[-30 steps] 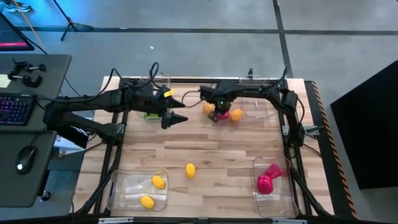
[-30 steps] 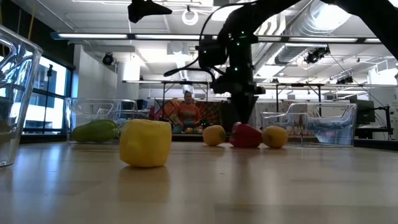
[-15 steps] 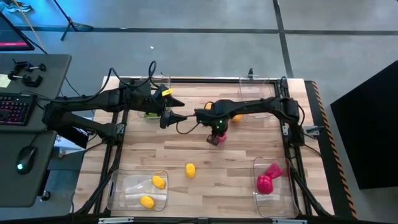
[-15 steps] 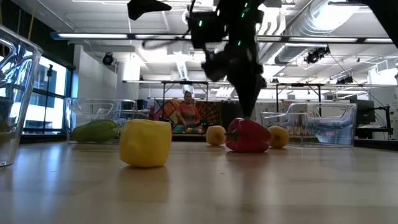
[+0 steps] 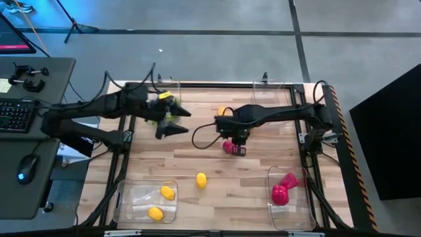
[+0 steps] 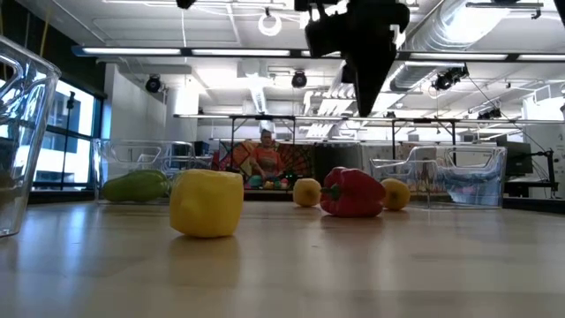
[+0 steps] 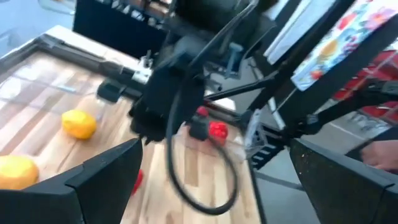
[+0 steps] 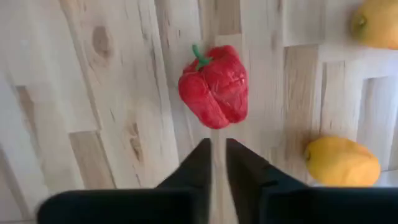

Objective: Sort produce into baskets
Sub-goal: Put the bell pepper into the bottom right transparent bin

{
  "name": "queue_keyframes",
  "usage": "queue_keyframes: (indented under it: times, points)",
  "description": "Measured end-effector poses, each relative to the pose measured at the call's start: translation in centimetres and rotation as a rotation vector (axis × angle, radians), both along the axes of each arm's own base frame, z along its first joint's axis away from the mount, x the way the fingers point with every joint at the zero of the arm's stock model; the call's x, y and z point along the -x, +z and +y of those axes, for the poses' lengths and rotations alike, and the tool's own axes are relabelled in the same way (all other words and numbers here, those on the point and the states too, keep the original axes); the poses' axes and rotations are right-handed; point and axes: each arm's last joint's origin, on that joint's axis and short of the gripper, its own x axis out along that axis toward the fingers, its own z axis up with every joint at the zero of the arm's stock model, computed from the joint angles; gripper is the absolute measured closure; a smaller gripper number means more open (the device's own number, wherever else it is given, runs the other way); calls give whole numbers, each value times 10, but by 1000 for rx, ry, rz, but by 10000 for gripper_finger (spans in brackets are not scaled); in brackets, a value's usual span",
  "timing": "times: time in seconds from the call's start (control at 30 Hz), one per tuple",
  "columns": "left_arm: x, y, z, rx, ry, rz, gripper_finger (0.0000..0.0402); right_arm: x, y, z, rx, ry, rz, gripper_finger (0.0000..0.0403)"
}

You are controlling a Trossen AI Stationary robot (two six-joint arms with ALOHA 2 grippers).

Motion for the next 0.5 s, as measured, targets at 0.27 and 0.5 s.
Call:
queue_keyframes:
  times: [0.27,0.5]
  points:
    - [24,15,-7,-38,-31,-82,7,-13,-41,5,-86,49,164,177]
    - [29,16,-11,-85,-63,-81,7,-19,-55,9,74,169,199,44]
